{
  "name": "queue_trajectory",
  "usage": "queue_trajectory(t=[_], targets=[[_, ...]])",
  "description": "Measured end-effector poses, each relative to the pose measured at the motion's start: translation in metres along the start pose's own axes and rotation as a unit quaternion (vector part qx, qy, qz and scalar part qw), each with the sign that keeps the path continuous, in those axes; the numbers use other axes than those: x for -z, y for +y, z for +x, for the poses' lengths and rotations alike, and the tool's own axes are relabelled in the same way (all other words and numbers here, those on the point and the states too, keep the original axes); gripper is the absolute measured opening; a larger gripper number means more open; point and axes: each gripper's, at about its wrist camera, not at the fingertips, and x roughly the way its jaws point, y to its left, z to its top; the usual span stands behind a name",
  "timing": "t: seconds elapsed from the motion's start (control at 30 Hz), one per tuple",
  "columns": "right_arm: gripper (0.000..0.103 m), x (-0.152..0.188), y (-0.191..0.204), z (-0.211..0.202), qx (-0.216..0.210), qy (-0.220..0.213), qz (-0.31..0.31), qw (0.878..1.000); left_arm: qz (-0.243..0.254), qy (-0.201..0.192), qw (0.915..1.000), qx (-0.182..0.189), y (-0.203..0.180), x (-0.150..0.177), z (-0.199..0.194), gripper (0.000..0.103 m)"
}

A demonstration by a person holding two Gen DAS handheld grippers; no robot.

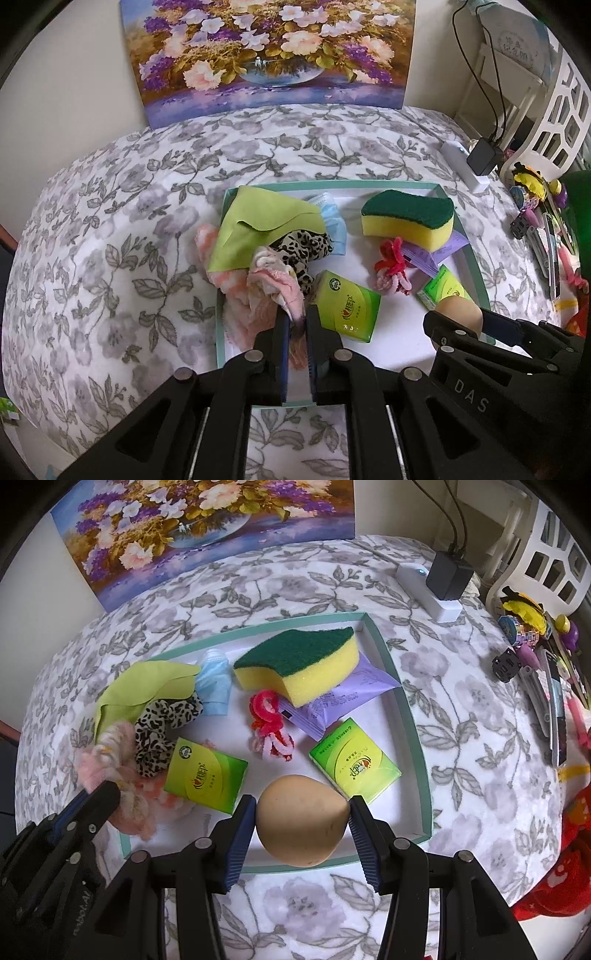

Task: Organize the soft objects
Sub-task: 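Open the right tool to drop the puff in the tray while the left tool releases the scrunchie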

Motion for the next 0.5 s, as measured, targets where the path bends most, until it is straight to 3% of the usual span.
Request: queue_trajectory(t=[0.07,0.2,0.5], targets=[[0.055,0.0,0.001,0.0,-0.001,0.0,-0.001,1.0,-0.003,0.003,1.0,0.004,0.001,0.0,0.001,0.038],[0.057,-0.001,0.003,0.0,0.0,0.0,-0.005,1.0,-0.016,-0.003,0.9998,0.009,0.005,-0.001,-0.002,0.042],[0.078,-0.002,0.004,-0.001,0.004,-0.003,-0.009,1.0,-0.039,-0.001,0.9992,-0.013,0.016,-0.003,0.0,0.06]])
